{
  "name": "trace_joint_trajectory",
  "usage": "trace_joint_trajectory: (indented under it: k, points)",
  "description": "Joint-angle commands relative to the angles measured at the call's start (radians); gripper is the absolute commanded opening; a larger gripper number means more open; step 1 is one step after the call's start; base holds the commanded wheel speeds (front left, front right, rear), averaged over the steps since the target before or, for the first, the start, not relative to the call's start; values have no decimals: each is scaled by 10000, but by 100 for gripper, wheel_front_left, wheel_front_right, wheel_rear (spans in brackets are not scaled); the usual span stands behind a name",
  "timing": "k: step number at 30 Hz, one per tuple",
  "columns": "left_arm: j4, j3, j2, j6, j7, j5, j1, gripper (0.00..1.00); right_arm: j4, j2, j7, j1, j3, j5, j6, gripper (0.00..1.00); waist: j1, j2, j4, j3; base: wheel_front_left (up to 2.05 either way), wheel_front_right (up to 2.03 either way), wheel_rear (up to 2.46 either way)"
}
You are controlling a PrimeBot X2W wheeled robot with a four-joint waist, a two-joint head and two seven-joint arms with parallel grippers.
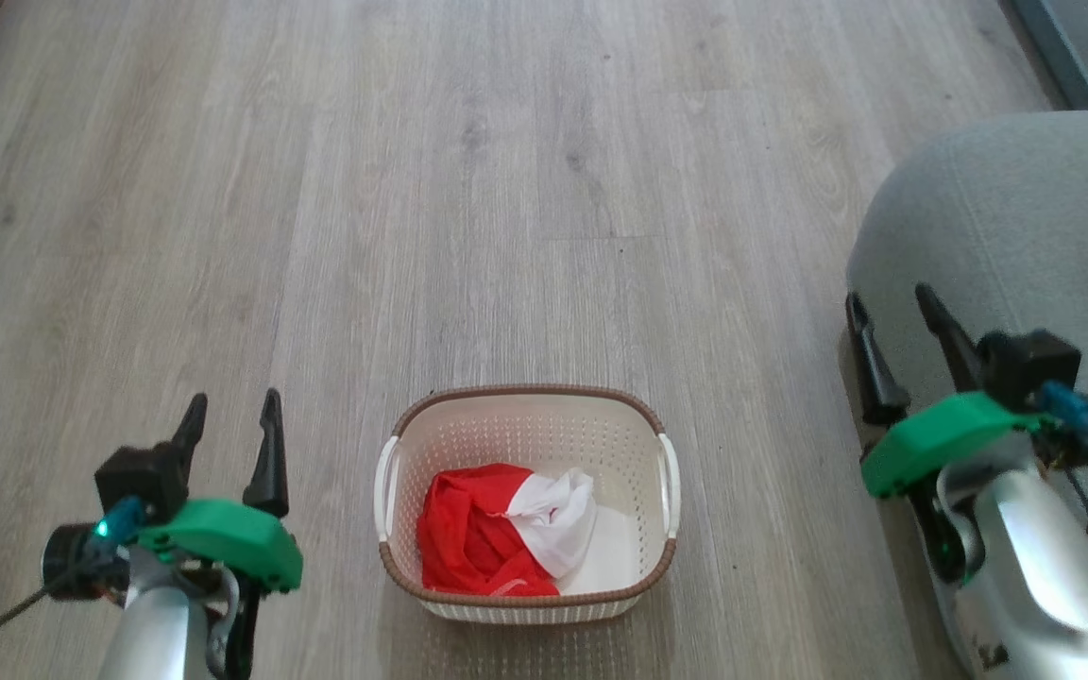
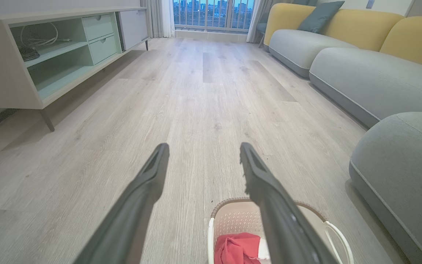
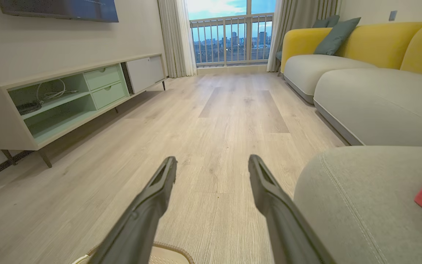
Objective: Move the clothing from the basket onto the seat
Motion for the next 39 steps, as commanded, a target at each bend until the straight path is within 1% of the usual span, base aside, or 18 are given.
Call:
trace_joint_trajectory:
  k: [1,6,15,21,27,35,39]
  points:
    - [-383,391,64,-5,-53,91,-155,100,-379,37,-66,-16,208,42,-2,100,1,0,-58,-58,0,0,0]
    - [-501,469,-2,7,-53,139,252,100,-436,209,-66,566,259,-18,-2,100,1,0,-151,-215,0,0,0]
    - [-962,523,-39,180,-53,8,902,100,-600,466,-66,1231,452,-62,-2,100,1,0,-260,-307,0,0,0]
    - [-1243,516,-41,331,-53,-112,1224,100,-730,576,-66,1552,287,-89,-2,100,1,0,-227,-319,0,0,0]
    - [-1298,500,-42,369,-53,-205,1391,100,-774,648,-66,1626,175,-140,-2,100,1,0,-231,-208,0,0,0]
    - [-1089,58,-42,347,-53,-374,1289,100,-903,714,-66,1370,121,-207,-2,100,1,0,-351,273,0,0,0]
    - [-895,-298,-43,299,-53,-563,1072,100,-1116,759,-66,1026,81,-253,-2,100,1,0,-457,967,0,0,0]
